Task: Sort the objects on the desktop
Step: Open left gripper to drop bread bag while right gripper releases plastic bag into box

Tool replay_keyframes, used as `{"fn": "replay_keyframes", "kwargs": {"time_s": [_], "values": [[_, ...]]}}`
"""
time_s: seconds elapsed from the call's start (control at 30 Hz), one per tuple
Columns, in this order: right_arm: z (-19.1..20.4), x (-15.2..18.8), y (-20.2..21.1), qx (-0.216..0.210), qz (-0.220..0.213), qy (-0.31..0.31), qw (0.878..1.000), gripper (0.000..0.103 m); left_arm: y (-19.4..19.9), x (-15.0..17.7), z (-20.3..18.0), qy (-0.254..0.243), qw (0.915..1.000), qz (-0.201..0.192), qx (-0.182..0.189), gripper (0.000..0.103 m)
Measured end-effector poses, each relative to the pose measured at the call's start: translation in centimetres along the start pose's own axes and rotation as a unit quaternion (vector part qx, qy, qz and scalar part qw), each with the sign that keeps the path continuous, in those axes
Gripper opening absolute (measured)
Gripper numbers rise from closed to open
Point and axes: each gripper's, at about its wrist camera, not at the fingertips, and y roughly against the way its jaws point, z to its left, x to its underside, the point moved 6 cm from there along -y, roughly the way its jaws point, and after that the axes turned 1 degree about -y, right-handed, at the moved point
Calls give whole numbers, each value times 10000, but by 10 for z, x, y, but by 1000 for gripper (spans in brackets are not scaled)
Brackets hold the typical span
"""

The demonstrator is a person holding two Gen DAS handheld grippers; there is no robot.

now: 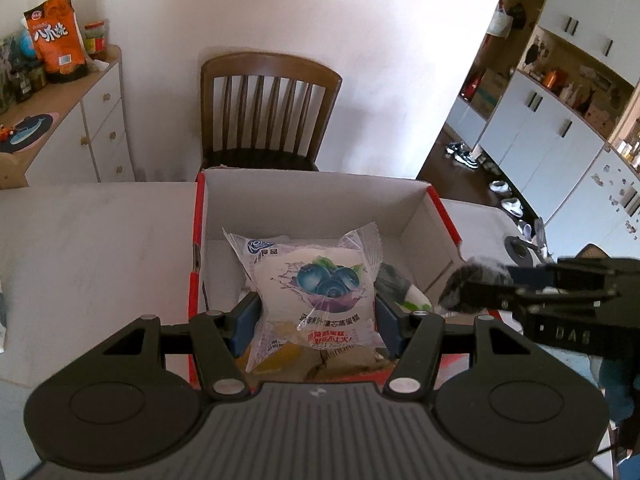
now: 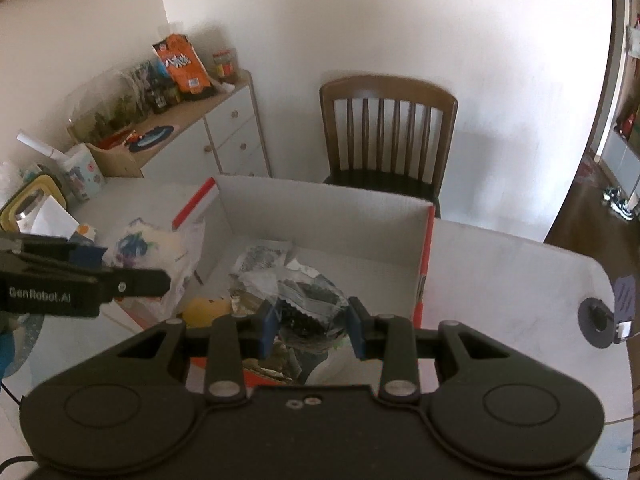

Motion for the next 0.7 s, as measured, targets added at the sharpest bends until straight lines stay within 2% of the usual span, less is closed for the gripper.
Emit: {"fn": "replay_keyframes", "kwargs": {"time_s": [0.4,0.7], "values": [[-3,9,-30,-29,357,9,9994,36,-38,-17,4,-52,9997,210,-95,60],[-6,17,-46,-65,576,19,9983,36,-70,-26,7,-335,9981,377,-348,60]]}}
